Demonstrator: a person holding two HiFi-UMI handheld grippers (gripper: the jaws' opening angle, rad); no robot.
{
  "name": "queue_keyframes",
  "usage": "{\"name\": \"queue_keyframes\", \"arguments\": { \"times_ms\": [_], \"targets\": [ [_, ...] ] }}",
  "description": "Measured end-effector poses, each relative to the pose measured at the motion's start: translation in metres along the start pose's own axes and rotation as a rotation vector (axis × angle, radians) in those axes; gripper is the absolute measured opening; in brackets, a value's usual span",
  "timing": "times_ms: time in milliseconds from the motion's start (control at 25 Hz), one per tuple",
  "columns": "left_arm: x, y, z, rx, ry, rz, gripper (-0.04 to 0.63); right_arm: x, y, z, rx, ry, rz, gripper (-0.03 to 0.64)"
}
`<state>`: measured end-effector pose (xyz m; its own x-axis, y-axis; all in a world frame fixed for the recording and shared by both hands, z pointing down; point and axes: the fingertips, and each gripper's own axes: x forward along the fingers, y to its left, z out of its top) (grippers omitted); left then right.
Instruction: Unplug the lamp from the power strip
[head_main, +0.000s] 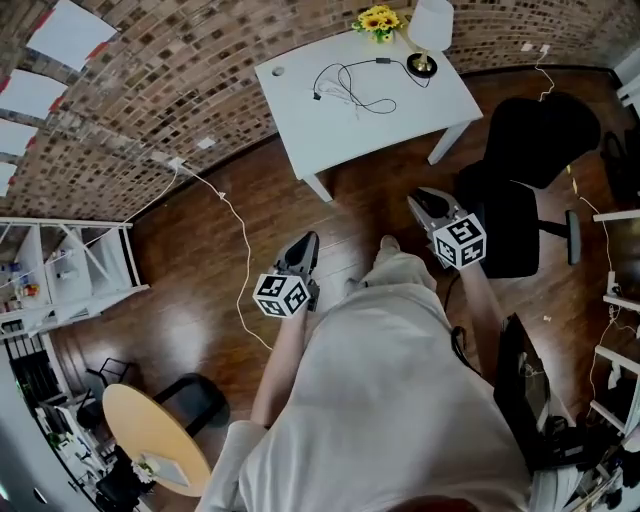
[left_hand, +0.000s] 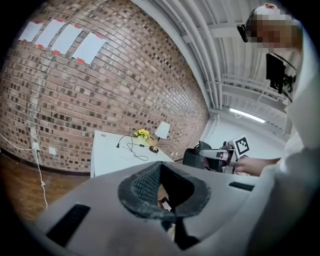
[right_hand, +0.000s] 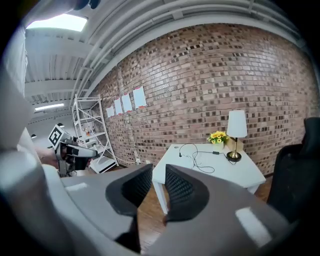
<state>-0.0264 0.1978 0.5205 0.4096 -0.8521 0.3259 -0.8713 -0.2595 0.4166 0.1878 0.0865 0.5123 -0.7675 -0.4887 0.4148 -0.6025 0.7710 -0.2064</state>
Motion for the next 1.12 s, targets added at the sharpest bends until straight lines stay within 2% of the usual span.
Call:
{"name": "queue_keyframes", "arguments": {
  "times_ms": [280, 480, 680, 840, 1120],
  "targets": [
    [0.049, 0.016, 0.04, 0.009, -0.04, 0.134, 0.0, 0.045, -0.068, 0.045, -0.025, -0.003, 0.074, 0.069],
    [0.077, 0.021, 0.051, 0.002, -0.081, 0.204, 0.0, 0.078, -0.105, 0.055, -0.046, 0.022, 0.139, 0.069],
    [0.079, 0.032, 0.051, -0.055, -0.125, 0.261, 0.0, 0.104, -0.112, 0.061, -0.065, 0.054, 0.199, 0.069],
    [0.079, 0.043, 0.044, -0.09, -0.125, 0.295, 0.0, 0.121, -0.109, 0.055, -0.067, 0.085, 0.24, 0.069],
    [0.095, 0.081, 0.056, -0.135, -0.108, 0.283, 0.0, 0.155, -0.113, 0.059, -0.063, 0.113, 0.239, 0.069]
  ]
}}
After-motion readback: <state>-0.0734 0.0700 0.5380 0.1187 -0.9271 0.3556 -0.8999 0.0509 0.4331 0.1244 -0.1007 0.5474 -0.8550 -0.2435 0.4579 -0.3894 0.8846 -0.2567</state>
